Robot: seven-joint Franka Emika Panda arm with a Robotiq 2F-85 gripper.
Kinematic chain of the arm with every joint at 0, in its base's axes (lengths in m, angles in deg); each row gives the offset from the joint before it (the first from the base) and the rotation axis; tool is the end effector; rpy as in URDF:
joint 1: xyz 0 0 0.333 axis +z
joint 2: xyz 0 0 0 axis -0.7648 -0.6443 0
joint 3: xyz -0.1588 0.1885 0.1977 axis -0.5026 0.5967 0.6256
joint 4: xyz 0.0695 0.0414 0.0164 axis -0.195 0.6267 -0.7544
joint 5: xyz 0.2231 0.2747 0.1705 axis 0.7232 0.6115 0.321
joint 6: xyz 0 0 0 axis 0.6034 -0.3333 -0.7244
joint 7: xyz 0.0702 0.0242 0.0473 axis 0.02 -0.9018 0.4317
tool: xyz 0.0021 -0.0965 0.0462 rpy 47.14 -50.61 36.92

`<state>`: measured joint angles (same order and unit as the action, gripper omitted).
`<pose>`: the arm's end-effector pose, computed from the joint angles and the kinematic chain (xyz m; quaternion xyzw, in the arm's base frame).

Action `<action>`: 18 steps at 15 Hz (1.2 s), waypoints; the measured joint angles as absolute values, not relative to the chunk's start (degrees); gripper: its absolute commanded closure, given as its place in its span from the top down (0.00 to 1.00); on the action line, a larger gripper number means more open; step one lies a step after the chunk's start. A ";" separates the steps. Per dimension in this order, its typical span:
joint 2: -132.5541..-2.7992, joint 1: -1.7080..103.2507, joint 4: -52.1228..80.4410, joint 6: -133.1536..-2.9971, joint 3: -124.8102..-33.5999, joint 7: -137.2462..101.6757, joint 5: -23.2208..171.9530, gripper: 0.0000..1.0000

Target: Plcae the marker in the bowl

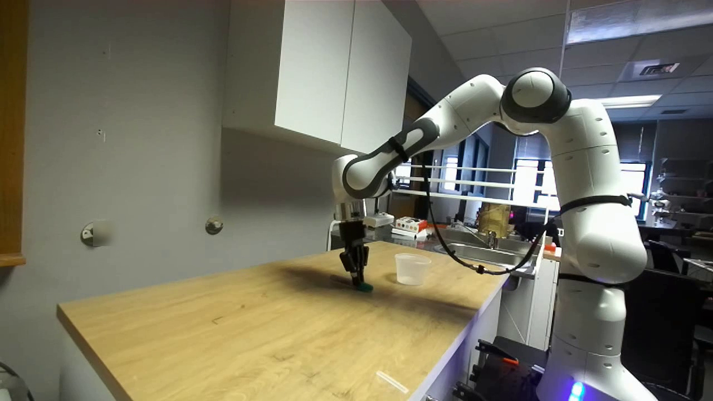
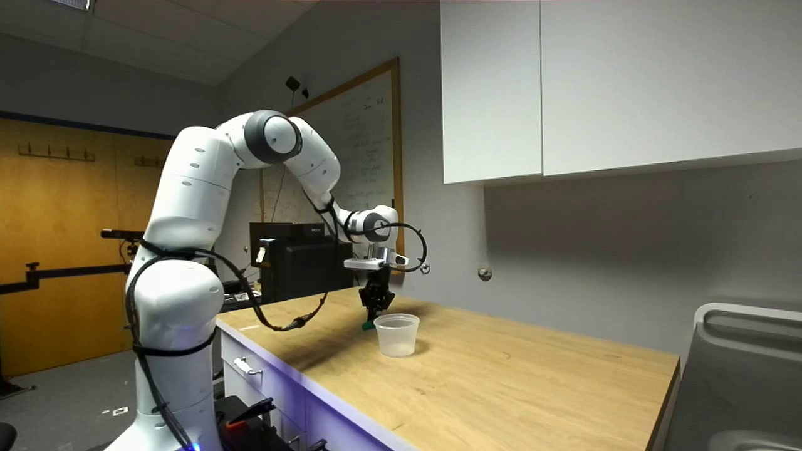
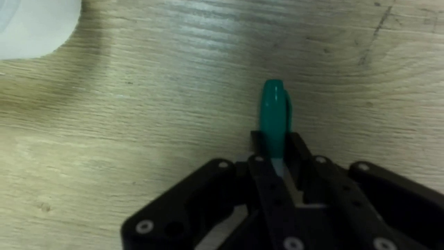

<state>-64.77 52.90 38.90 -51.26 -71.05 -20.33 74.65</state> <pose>0.5567 0.0672 0.3093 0.9919 0.0576 -0.1111 0.0195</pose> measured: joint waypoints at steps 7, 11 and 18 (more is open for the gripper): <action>-59.72 52.67 38.15 -51.54 -72.11 -19.46 74.74 0.08; -51.71 51.83 40.48 -53.05 -73.73 -16.75 74.73 0.08; -36.29 46.71 52.46 -60.54 -77.52 -13.78 74.71 0.08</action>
<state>-36.29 46.71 52.46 -60.54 -77.52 -13.78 74.71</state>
